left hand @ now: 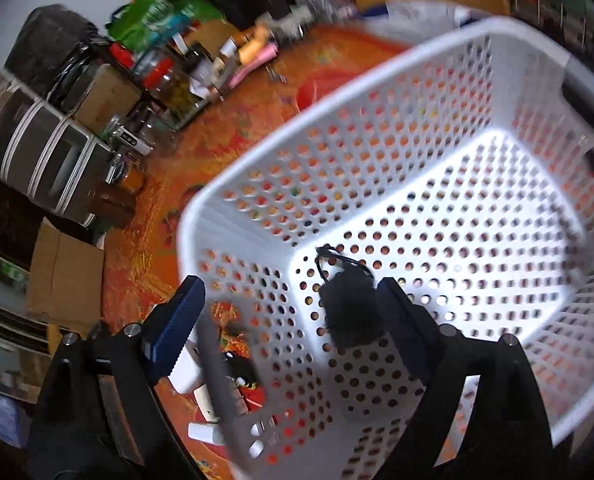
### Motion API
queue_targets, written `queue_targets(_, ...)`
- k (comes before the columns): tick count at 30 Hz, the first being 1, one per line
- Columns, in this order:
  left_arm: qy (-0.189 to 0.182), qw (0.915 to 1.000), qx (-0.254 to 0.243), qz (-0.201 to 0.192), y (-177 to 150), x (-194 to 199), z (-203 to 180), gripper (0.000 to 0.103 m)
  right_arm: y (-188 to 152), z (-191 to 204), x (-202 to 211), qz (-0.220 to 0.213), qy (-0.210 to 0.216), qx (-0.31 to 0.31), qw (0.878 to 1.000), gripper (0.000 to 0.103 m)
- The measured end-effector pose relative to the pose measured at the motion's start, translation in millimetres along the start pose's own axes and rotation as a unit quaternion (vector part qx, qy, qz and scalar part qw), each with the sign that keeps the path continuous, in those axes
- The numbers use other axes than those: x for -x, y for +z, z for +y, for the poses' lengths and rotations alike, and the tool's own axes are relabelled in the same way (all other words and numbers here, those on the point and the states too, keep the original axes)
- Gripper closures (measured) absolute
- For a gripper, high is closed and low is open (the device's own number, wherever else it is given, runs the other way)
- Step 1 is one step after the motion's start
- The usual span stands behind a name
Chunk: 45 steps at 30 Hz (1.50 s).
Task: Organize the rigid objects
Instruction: 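Lower the black charger into the basket and open the left tool, then grasp the teal charger on the table with the left tool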
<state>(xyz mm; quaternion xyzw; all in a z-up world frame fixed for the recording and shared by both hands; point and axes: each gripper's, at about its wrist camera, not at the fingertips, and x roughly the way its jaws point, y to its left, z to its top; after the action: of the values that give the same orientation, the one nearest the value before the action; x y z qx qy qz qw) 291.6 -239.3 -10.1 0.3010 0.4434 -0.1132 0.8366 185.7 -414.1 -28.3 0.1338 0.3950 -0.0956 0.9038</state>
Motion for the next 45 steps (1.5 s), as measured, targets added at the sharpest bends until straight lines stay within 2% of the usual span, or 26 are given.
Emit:
queue_targets(3, -0.025, 0.9957, 0.075, -0.048, -22.6, 36.6, 57.8, 0.014, 0.3, 1.4, -1.1, 0.002, -0.004, 0.003, 1.000, 0.087)
queue_targets(4, -0.026, 0.9937, 0.093, -0.058, -30.1, 44.6, 77.6, 0.008, 0.5, 1.9, -1.3, 0.003, -0.005, 0.004, 1.000, 0.087)
queue_targets(6, 0.000, 0.9880, 0.135, -0.076, -49.3, 53.8, 126.0, 0.000, 0.0, 2.5, -1.7, 0.005, -0.007, 0.006, 1.000, 0.087)
queue_targets(7, 0.020, 0.9840, 0.158, -0.080, -57.6, 52.2, 149.1, 0.000, 0.3, 3.0, -2.3, 0.005, -0.008, 0.007, 1.000, 0.087)
queue_targets(8, 0.037, 0.9789, 0.188, -0.073, -67.1, 43.7, 175.9, 0.000, 0.5, 2.9, -2.6, 0.006, -0.009, 0.007, 1.000, 0.087)
queue_targets(9, 0.037, 0.9732, 0.221, -0.054, -76.7, 28.4, 203.5, 0.000, 0.5, 3.2, -2.8, 0.006, -0.009, 0.007, 1.000, 0.087)
queue_targets(11, 0.009, 0.9622, 0.272, -0.014, -93.8, -12.8, 245.3, 0.000, 0.5, 3.5, -3.0, 0.007, -0.011, 0.008, 1.000, 0.087)
queue_targets(14, -0.005, 0.9480, 0.314, 0.053, -110.2, -82.0, 278.5, 0.001, -0.4, 4.6, -3.5, 0.009, -0.015, 0.010, 1.000, 0.087)
queue_targets(17, -0.037, 0.9429, 0.321, 0.082, -117.8, -129.3, 274.8, 0.002, -0.7, 5.5, -3.6, 0.010, -0.019, 0.011, 1.000, 0.087)
queue_targets(19, -0.042, 0.9422, 0.320, 0.088, -117.9, -149.0, 272.9, 0.002, -0.9, 6.1, -3.7, 0.010, -0.020, 0.012, 1.000, 0.087)
queue_targets(24, -0.058, 0.9371, 0.332, 0.090, -115.8, -171.7, 258.1, 0.002, -1.2, 7.0, -3.6, 0.011, -0.025, 0.011, 1.000, 0.087)
queue_targets(32, -0.052, 0.9353, 0.340, 0.082, -114.9, -191.5, 253.9, 0.003, -2.2, 9.6, -2.4, 0.015, -0.031, 0.016, 0.999, 0.087)
queue_targets(38, -0.065, 0.9300, 0.353, 0.079, -119.2, -194.0, 258.0, 0.014, -2.5, 10.8, -2.4, 0.015, -0.033, 0.018, 0.999, 0.087)
queue_targets(39, -0.066, 0.9297, 0.353, 0.082, -119.5, -195.3, 258.1, 0.020, -2.5, 11.1, -2.4, 0.016, -0.034, 0.020, 0.999, 0.087)
queue_targets(41, -0.062, 0.9313, 0.350, 0.082, -119.5, -194.5, 257.5, 0.026, -2.6, 11.2, -2.2, 0.015, -0.035, 0.021, 0.999, 0.087)
queue_targets(43, -0.066, 0.9341, 0.342, 0.077, -117.6, -191.2, 255.7, 0.036, -2.3, 11.1, -1.9, 0.015, -0.035, 0.022, 0.999, 0.087)
queue_targets(45, -0.060, 0.9365, 0.337, 0.075, -116.4, -188.4, 254.1, 0.039, -2.2, 11.3, -1.9, 0.015, -0.036, 0.021, 0.999, 0.087)
